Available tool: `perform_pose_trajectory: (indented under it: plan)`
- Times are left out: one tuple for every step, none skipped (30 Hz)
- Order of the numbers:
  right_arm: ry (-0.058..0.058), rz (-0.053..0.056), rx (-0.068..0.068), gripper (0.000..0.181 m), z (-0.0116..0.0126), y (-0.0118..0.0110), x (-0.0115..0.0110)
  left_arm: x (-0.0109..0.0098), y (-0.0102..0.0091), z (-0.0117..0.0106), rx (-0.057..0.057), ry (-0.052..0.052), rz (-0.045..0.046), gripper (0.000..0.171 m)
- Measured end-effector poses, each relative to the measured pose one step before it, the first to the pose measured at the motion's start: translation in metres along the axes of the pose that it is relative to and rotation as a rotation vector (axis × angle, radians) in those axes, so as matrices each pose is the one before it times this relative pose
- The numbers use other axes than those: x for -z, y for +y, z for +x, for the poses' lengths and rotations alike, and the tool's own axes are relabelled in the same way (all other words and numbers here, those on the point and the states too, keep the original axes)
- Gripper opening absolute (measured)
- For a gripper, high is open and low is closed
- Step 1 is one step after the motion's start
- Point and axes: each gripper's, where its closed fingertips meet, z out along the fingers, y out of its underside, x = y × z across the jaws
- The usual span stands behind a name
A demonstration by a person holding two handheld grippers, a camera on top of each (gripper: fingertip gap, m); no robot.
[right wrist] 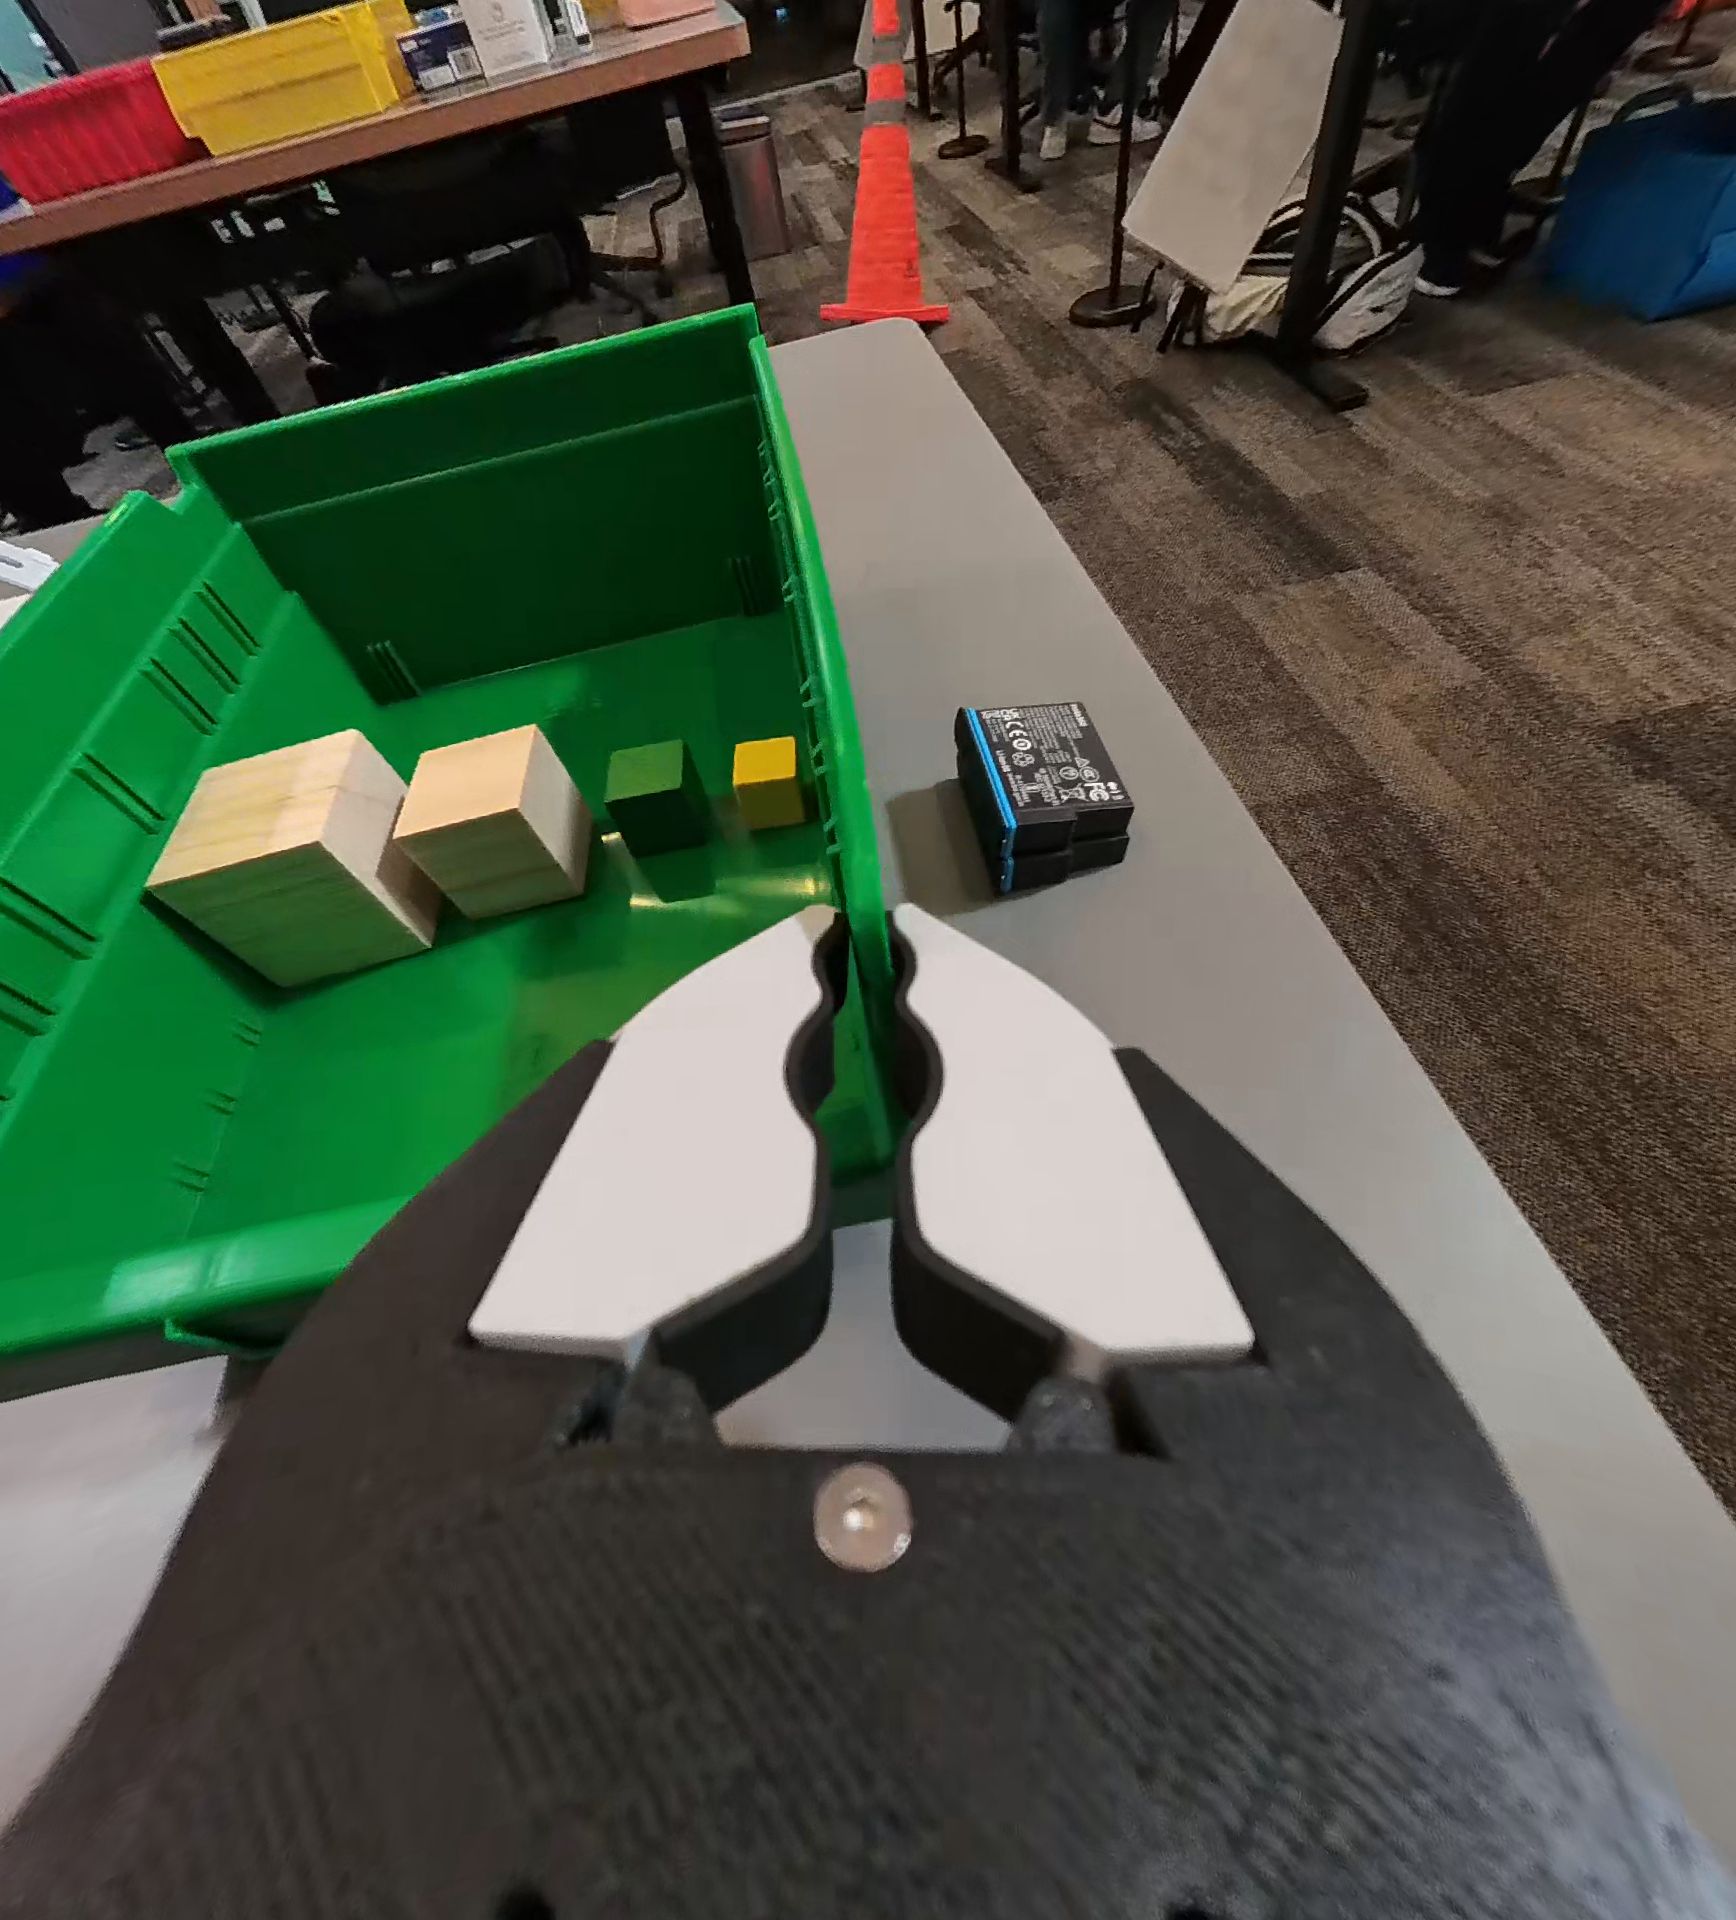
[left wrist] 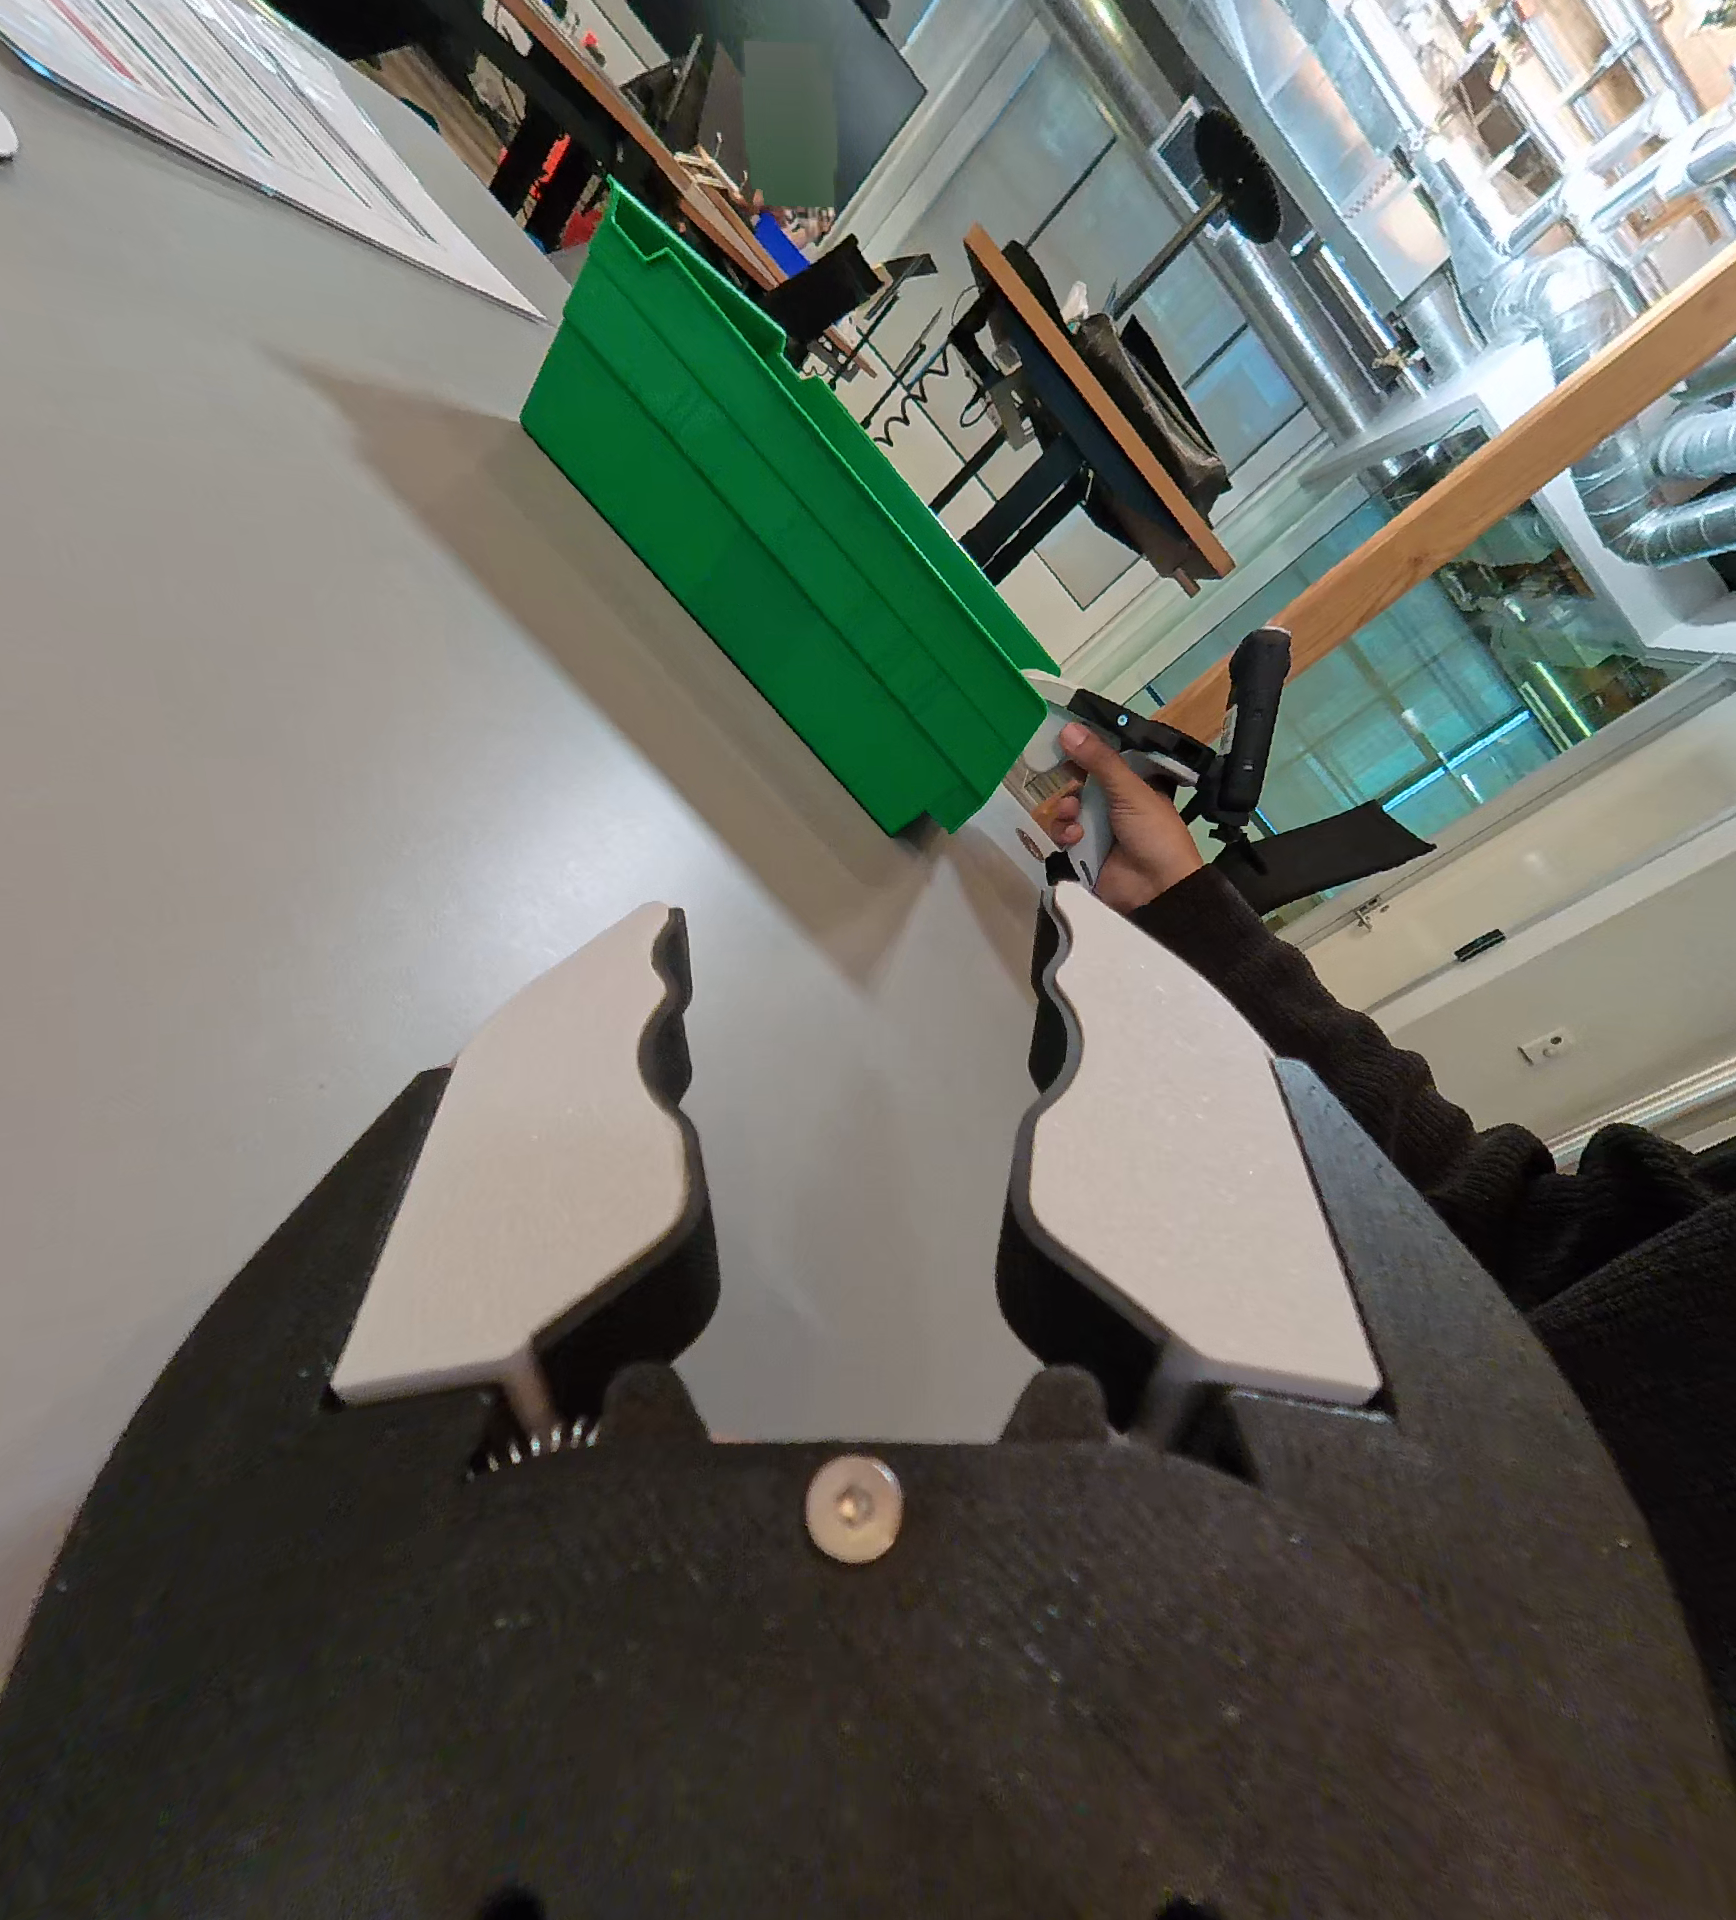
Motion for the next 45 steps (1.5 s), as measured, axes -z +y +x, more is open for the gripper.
perform_pose_trajectory:
  plan:
    - [-0.0048, 0.0002, -0.0032, 0.005, -0.00042, -0.00016, 0.00012, -0.00022, 0.00058, 0.00022, 0.0003, 0.0019, -0.00283, 0.065]
    - [-0.0044, -0.0028, -0.0062, 0.005, -0.00030, 0.00005, -0.00002, -0.00027, 0.00055, 0.00024, 0.0002, 0.0010, -0.00270, 0.065]
    - [-0.0048, -0.0020, -0.0141, 0.005, -0.00025, -0.00005, 0.00004, -0.00028, 0.00044, 0.00008, 0.0000, -0.0006, -0.00248, 0.064]
    - [-0.0073, -0.0015, -0.0196, 0.005, -0.00046, -0.00013, 0.00001, -0.00014, 0.00037, -0.00004, -0.0006, 0.0000, -0.00195, 0.064]
    - [-0.0095, -0.0021, -0.0204, 0.005, -0.00064, -0.00004, 0.00003, -0.00012, 0.00029, 0.00005, -0.0006, 0.0005, -0.00105, 0.064]
    - [-0.0076, -0.0020, -0.0123, 0.005, -0.00040, 0.00002, -0.00007, -0.00014, 0.00021, -0.00009, 0.0000, -0.0002, -0.00119, 0.064]
    - [-0.0016, -0.0026, 0.0011, 0.005, -0.00010, 0.00025, -0.00002, 0.00006, 0.00017, -0.00009, 0.0007, 0.0002, -0.00150, 0.064]
    - [-0.0021, -0.0013, 0.0077, 0.004, -0.00050, 0.00005, 0.00010, -0.00007, 0.00013, -0.00009, 0.0014, 0.0006, -0.00094, 0.064]
    - [-0.0027, -0.0014, 0.0074, 0.004, -0.00064, -0.00013, 0.00017, 0.00009, 0.00011, -0.00022, 0.0020, -0.0002, -0.00012, 0.064]
    - [-0.0030, -0.0024, 0.0057, 0.004, -0.00075, -0.00009, 0.00004, -0.00013, 0.00010, -0.00021, 0.0021, -0.0001, -0.00019, 0.064]
    - [-0.0039, -0.0021, 0.0044, 0.004, -0.00068, 0.00011, -0.00003, -0.00003, 0.00021, -0.00008, 0.0017, 0.0005, -0.00156, 0.064]
    - [-0.0042, -0.0010, 0.0036, 0.004, -0.00080, 0.00014, 0.00006, -0.00020, 0.00050, -0.00008, 0.0012, 0.0008, -0.00298, 0.064]
    - [-0.0053, -0.0006, 0.0021, 0.004, -0.00083, 0.00041, -0.00012, -0.00028, 0.00060, -0.00007, 0.0016, 0.0012, -0.00438, 0.064]
    - [-0.0087, -0.0019, -0.0012, 0.004, -0.00122, 0.00078, 0.00010, -0.00031, 0.00069, 0.00015, 0.0021, 0.0021, -0.00466, 0.064]
    - [-0.0151, -0.0023, -0.0042, 0.004, -0.00197, 0.00085, 0.00010, -0.00025, 0.00071, 0.00026, 0.0017, 0.0022, -0.00375, 0.064]
    - [-0.0145, 0.0004, -0.0023, 0.004, -0.00188, 0.00032, 0.00021, -0.00032, 0.00073, 0.00026, 0.0012, 0.0019, -0.00347, 0.064]
    - [-0.0099, -0.0016, 0.0061, 0.004, -0.00143, 0.00052, -0.00003, -0.00033, 0.00068, 0.00008, 0.0008, 0.0015, -0.00384, 0.064]
    - [-0.0100, -0.0030, 0.0090, 0.004, -0.00146, 0.00064, 0.00003, -0.00028, 0.00057, 0.00013, 0.0003, 0.0014, -0.00327, 0.064]
    - [-0.0137, -0.0026, 0.0062, 0.004, -0.00202, 0.00024, 0.00004, -0.00017, 0.00050, 0.00006, 0.0005, 0.0010, -0.00286, 0.064]
    - [-0.0132, -0.0042, 0.0032, 0.004, -0.00178, 0.00047, -0.00010, -0.00013, 0.00042, 0.00004, 0.0009, 0.0012, -0.00265, 0.064]
    - [-0.0112, -0.0029, 0.0025, 0.005, -0.00177, 0.00037, -0.00015, -0.00003, 0.00018, -0.00009, 0.0012, 0.0007, -0.00143, 0.064]
    - [-0.0078, -0.0014, 0.0012, 0.005, -0.00146, 0.00035, -0.00010, -0.00008, 0.00002, -0.00035, 0.0013, -0.0003, -0.00008, 0.064]
    - [-0.0029, -0.0020, -0.0015, 0.005, -0.00087, 0.00049, 0.00021, 0.00002, 0.00018, -0.00046, 0.0016, -0.0010, -0.00044, 0.063]
    - [-0.0028, 0.0001, -0.0040, 0.005, -0.00071, 0.00008, 0.00019, 0.00005, 0.00011, -0.00032, 0.0020, 0.0000, -0.00127, 0.063]
    - [-0.0028, -0.0006, -0.0021, 0.005, -0.00042, 0.00018, 0.00008, 0.00006, 0.00025, -0.00018, 0.0023, 0.0008, -0.00104, 0.063]
    - [-0.0020, -0.0004, -0.0002, 0.005, -0.00019, 0.00016, 0.00007, 0.00007, -0.00005, -0.00015, 0.0021, 0.0005, -0.00025, 0.063]
    - [-0.0012, 0.0003, 0.0006, 0.005, -0.00002, 0.00006, 0.00002, 0.00012, -0.00012, -0.00003, 0.0014, 0.0003, 0.00085, 0.063]
    - [-0.0003, 0.0005, -0.0006, 0.005, 0.00017, 0.00009, -0.00002, 0.00003, -0.00017, -0.00007, 0.0008, 0.0005, 0.00091, 0.063]
    - [0.0009, 0.0011, -0.0045, 0.005, 0.00032, -0.00010, -0.00017, -0.00001, 0.00002, -0.00006, 0.0010, 0.0002, -0.00039, 0.063]
    - [0.0007, 0.0010, -0.0060, 0.006, 0.00031, -0.00031, -0.00037, -0.00029, 0.00040, -0.00024, 0.0015, 0.0000, -0.00186, 0.063]
    - [0.0048, 0.0006, -0.0054, 0.006, 0.00060, -0.00057, -0.00047, -0.00033, 0.00076, -0.00037, 0.0015, -0.0001, -0.00346, 0.063]
    - [0.0075, 0.0012, -0.0089, 0.006, 0.00092, -0.00068, -0.00072, -0.00063, 0.00112, -0.00007, 0.0002, 0.0005, -0.00520, 0.063]
    - [0.0023, 0.0049, -0.0101, 0.006, -0.00007, -0.00112, -0.00077, -0.00080, 0.00146, 0.00023, -0.0014, 0.0014, -0.00692, 0.063]
    - [-0.0047, 0.0075, -0.0070, 0.009, -0.00116, -0.00126, -0.00073, -0.00097, 0.00162, 0.00061, -0.0031, 0.0020, -0.00837, 0.063]
    - [-0.0060, 0.0045, -0.0051, 0.013, -0.00158, -0.00075, -0.00085, -0.00080, 0.00168, 0.00065, -0.0052, 0.0015, -0.00888, 0.063]
    - [-0.0020, -0.0036, -0.0020, 0.017, -0.00104, 0.00046, -0.00093, -0.00074, 0.00134, 0.00070, -0.0073, 0.0005, -0.00817, 0.063]
    - [0.0025, -0.0075, 0.0033, 0.020, -0.00039, 0.00098, -0.00118, -0.00056, 0.00125, 0.00073, -0.0083, 0.0000, -0.00709, 0.063]
    - [0.0065, -0.0065, 0.0077, 0.022, 0.00013, 0.00114, -0.00098, -0.00037, 0.00091, 0.00074, -0.0072, 0.0003, -0.00510, 0.063]
    - [0.0083, -0.0052, 0.0083, 0.023, 0.00040, 0.00122, -0.00094, -0.00024, 0.00045, 0.00056, -0.0047, 0.0006, -0.00319, 0.063]
    - [0.0078, -0.0047, 0.0051, 0.025, 0.00059, 0.00114, -0.00090, -0.00014, 0.00034, 0.00032, -0.0027, 0.0004, -0.00163, 0.064]
    - [0.0032, -0.0035, 0.0010, 0.025, 0.00016, 0.00114, -0.00077, -0.00002, 0.00002, 0.00012, -0.0006, 0.0003, -0.00029, 0.064]
    - [-0.0029, -0.0026, -0.0030, 0.026, -0.00039, 0.00085, -0.00062, -0.00013, 0.00009, -0.00025, 0.0015, -0.0001, -0.00021, 0.063]
    - [-0.0051, -0.0023, -0.0063, 0.026, -0.00051, 0.00069, -0.00062, 0.00001, 0.00004, -0.00021, 0.0026, 0.0006, -0.00062, 0.063]
    - [-0.0069, -0.0032, -0.0082, 0.026, -0.00054, 0.00085, -0.00073, -0.00002, -0.00003, -0.00017, 0.0026, 0.0009, -0.00012, 0.064]
    - [-0.0105, -0.0064, -0.0087, 0.027, -0.00100, 0.00150, -0.00097, 0.00007, -0.00007, -0.00029, 0.0021, -0.0003, 0.00096, 0.063]
